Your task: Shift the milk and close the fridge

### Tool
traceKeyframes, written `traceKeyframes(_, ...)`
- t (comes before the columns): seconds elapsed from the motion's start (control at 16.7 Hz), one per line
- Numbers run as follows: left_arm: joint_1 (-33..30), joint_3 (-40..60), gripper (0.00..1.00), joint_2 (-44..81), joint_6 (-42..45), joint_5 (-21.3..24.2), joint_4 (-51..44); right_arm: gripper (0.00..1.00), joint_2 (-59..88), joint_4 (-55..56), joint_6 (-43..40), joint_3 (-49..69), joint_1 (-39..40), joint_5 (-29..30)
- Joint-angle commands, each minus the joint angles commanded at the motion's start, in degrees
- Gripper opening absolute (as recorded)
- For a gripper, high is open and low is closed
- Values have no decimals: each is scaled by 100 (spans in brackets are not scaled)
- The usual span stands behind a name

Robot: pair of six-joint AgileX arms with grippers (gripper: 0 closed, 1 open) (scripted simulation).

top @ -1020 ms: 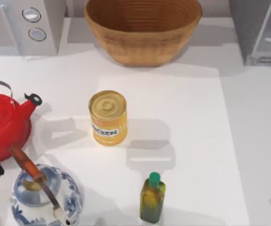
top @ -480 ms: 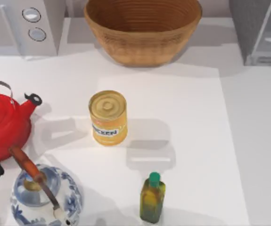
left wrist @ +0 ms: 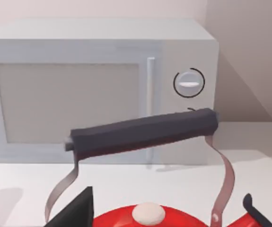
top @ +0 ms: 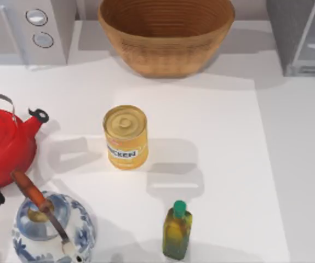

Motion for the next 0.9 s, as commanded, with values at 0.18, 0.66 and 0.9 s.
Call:
traceKeyframes(0.18, 0, 0, 100, 0, 0, 0, 0, 100, 22, 6, -21, 5, -21, -12)
traceKeyframes(0.66, 0, 0, 100, 0, 0, 0, 0, 100, -96, 885, 731, -5, 745, 286)
traceKeyframes(0.9, 0, 0, 100, 0, 0, 0, 0, 100, -146, 2154, 1991, -2, 1716, 568)
